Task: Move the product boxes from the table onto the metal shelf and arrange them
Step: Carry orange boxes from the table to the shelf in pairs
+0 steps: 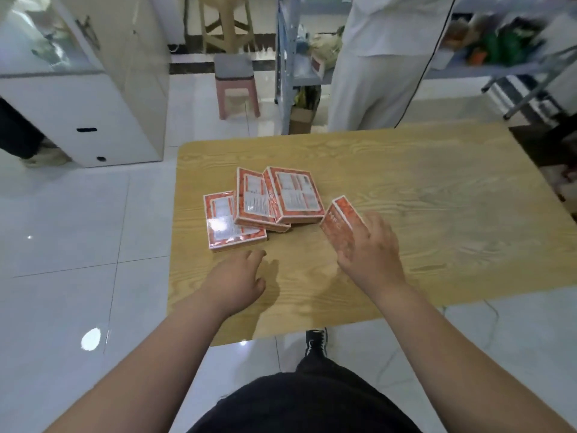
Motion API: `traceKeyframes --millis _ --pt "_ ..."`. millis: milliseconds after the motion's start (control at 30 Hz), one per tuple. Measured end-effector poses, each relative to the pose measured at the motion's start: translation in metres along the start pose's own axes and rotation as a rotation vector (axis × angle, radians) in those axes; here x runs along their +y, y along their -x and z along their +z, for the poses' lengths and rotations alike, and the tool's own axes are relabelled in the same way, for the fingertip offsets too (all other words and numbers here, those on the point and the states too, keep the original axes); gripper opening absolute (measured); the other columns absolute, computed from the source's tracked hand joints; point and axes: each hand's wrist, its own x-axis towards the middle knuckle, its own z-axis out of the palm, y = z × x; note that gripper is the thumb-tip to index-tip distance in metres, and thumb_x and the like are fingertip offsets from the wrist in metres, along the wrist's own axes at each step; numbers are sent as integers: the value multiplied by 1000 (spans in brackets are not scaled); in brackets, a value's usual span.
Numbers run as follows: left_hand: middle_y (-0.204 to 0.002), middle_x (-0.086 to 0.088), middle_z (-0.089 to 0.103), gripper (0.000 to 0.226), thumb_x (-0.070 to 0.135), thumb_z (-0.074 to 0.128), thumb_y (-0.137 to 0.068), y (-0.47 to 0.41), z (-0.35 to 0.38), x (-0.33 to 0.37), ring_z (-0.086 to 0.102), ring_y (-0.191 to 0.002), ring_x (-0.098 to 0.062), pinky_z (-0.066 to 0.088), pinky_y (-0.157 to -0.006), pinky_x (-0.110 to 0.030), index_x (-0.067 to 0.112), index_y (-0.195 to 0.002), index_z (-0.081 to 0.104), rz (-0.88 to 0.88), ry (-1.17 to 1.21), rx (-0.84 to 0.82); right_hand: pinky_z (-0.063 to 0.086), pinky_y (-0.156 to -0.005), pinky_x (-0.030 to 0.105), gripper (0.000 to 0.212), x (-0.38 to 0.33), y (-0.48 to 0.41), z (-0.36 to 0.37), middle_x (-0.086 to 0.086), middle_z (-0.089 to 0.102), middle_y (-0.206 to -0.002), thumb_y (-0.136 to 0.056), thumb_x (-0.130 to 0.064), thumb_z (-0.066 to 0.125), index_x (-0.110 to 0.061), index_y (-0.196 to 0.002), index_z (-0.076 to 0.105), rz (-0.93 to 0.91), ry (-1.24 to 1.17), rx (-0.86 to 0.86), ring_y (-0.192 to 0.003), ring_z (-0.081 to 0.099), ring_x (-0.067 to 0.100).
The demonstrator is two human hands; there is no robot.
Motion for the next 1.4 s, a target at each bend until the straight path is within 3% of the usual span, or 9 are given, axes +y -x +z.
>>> traceKeyframes --millis 100,200,333,433,667,900,1100,1267,1400 --pt "-147 -9 42 77 35 64 -85 -50 -5 25 42 -131 -29 41 -101 -38 19 -152 31 29 -58 76 48 -99 49 76 40 -15 4 16 50 -132 -78 -55 72 -16 -139 48 211 -91 -183 -124 48 37" --pt "-160 -12 21 93 39 67 -83 -103 -9 40 18 -148 -33 26 -118 -46 20 -157 14 -24 -167 80 53 -81 39 53 73 -29 11 7 63 -112 -80 -51 72 -21 -121 56 226 -193 -382 -104 62 31" --pt "-164 -13 -17 108 44 67 -86 -163 -10 55 -16 -151 -35 4 -120 -57 26 -157 -13 -160 -346 -29 45 -68 37 34 116 -49 14 6 62 -97 -83 -44 73 -19 -100 58 193 -234 -278 -91 62 31" --pt "-161 -21 -24 106 32 64 -87 -188 2 62 -23 -148 -40 0 -120 -60 26 -156 -16 -214 -464 -121 47 -69 39 32 145 -64 12 5 62 -98 -82 -40 73 -20 -103 59 162 -238 -254 -93 61 30" --pt "-164 -20 -6 104 53 57 -88 -179 46 105 4 -150 -39 0 -120 -59 28 -156 -17 -2 -573 -220 48 -81 37 48 182 -91 14 11 58 -111 -75 -18 77 -16 -120 63 147 -287 -112 -101 58 33" --pt "-155 -19 20 91 53 41 -92 -164 75 139 6 -147 -43 0 -122 -53 16 -158 -9 187 -524 -260 52 -71 38 73 200 -74 32 15 52 -111 -64 -5 82 -18 -133 62 -65 -129 -172 -90 59 35" --pt "-147 -15 30 93 59 43 -89 -137 90 147 26 -135 -40 15 -119 -52 17 -158 -2 187 -474 -253 55 -73 42 78 211 -30 46 13 48 -109 -60 -9 87 -16 -133 61 -80 -33 -214 -95 52 32" --pt "-145 -15 30 94 62 51 -83 -95 106 135 35 -127 -36 39 -100 -50 24 -156 7 109 -437 -254 54 -76 44 78 196 12 49 13 46 -107 -59 -12 88 -16 -131 60 -54 10 -224 -93 49 31" --pt "-153 -16 18 83 70 50 -78 -63 114 116 17 -140 -39 32 -103 -54 33 -146 20 63 -435 -175 50 -78 45 75 174 47 53 14 47 -104 -58 -17 87 -14 -127 59 -78 33 -218 -89 49 32"
